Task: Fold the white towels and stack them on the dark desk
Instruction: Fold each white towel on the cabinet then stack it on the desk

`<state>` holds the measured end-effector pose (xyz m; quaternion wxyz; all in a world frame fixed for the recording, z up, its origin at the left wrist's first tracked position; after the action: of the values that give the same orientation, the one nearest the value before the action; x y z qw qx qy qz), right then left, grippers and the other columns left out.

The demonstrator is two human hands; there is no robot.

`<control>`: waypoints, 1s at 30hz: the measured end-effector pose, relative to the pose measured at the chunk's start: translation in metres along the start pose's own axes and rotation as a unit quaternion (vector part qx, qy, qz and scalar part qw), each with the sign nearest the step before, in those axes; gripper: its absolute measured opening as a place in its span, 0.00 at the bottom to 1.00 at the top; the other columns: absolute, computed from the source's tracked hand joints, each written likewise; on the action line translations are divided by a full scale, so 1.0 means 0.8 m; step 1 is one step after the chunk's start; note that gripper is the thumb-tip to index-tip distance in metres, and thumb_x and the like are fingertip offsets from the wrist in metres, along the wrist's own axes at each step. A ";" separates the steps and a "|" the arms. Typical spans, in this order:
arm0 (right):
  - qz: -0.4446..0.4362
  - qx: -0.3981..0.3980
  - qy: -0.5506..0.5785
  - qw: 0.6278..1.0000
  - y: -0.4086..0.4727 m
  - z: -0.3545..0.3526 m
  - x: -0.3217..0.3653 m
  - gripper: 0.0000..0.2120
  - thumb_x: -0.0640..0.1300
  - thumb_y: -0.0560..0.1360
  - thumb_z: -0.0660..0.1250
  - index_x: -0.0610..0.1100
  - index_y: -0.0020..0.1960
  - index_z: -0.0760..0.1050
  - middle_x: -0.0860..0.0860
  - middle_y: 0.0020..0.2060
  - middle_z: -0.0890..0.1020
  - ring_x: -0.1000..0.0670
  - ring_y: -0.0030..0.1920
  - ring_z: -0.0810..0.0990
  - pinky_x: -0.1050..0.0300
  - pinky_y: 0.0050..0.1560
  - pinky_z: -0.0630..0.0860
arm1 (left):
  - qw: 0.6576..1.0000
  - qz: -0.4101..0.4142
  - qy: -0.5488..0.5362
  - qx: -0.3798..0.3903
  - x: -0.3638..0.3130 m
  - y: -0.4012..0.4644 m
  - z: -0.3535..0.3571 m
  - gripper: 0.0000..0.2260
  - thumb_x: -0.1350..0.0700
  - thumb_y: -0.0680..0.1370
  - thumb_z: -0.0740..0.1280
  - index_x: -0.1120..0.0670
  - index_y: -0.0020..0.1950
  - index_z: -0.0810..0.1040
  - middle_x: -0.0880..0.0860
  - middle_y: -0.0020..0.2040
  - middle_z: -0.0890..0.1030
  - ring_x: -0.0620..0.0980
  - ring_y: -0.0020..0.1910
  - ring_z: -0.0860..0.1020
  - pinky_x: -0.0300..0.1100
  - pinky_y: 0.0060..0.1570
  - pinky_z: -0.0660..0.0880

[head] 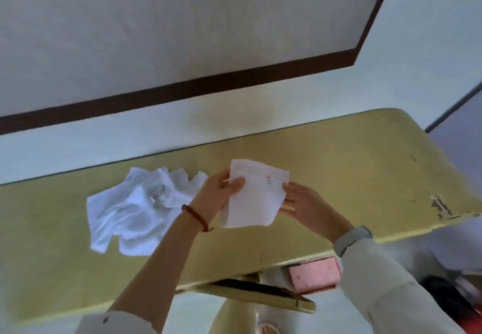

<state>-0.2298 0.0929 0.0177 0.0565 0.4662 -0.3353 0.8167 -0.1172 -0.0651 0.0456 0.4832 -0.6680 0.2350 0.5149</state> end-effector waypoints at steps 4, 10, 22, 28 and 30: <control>0.006 0.101 -0.082 0.991 -0.002 0.119 -0.056 0.14 0.50 0.76 0.62 0.41 0.53 0.76 0.49 0.46 0.83 0.47 0.48 0.81 0.52 0.48 0.77 | 0.980 -0.011 -0.117 -0.161 0.050 -0.133 -0.075 0.05 0.57 0.76 0.66 0.53 0.51 0.78 0.51 0.45 0.83 0.50 0.45 0.81 0.47 0.47 0.78; -0.172 0.191 -0.341 0.904 -0.047 0.343 -0.116 0.04 0.39 0.78 0.59 0.46 0.48 0.72 0.53 0.31 0.73 0.59 0.28 0.70 0.68 0.31 0.65 | 0.868 -0.007 0.009 -0.496 0.108 -0.371 -0.177 0.06 0.55 0.76 0.65 0.54 0.41 0.74 0.52 0.32 0.75 0.49 0.32 0.69 0.41 0.34 0.67; -0.387 0.478 -0.477 0.628 -0.408 0.758 -0.414 0.11 0.42 0.77 0.60 0.44 0.58 0.73 0.43 0.39 0.80 0.38 0.40 0.76 0.55 0.36 0.65 | 0.512 -0.180 0.097 -0.834 0.307 -0.941 -0.201 0.09 0.54 0.79 0.58 0.58 0.52 0.73 0.59 0.40 0.79 0.62 0.42 0.76 0.44 0.34 0.64; -0.357 0.612 -0.469 0.527 -0.639 0.882 -0.610 0.11 0.44 0.77 0.59 0.45 0.58 0.72 0.44 0.48 0.81 0.38 0.47 0.77 0.53 0.42 0.68 | 0.395 -0.259 0.020 -0.881 0.429 -1.220 -0.129 0.10 0.53 0.80 0.58 0.59 0.52 0.73 0.59 0.45 0.80 0.60 0.45 0.77 0.41 0.35 0.63; -0.348 0.644 -0.465 0.497 -0.703 0.905 -0.661 0.11 0.44 0.77 0.60 0.45 0.59 0.72 0.44 0.51 0.81 0.38 0.50 0.77 0.51 0.44 0.70 | 0.360 -0.279 -0.018 -0.890 0.464 -1.286 -0.102 0.12 0.53 0.80 0.58 0.59 0.57 0.73 0.59 0.47 0.80 0.60 0.47 0.77 0.41 0.37 0.65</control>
<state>0.8171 0.2068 0.1199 -0.1437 0.7652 0.4953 0.3854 0.8882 0.3653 0.1214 -0.2727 -0.7270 -0.5685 0.2719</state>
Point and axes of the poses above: each hand's wrist, its own y-axis towards the middle knuckle, its own z-axis out of the palm, x = y × z, the point moved 3 cm from there along y, towards the middle knuckle
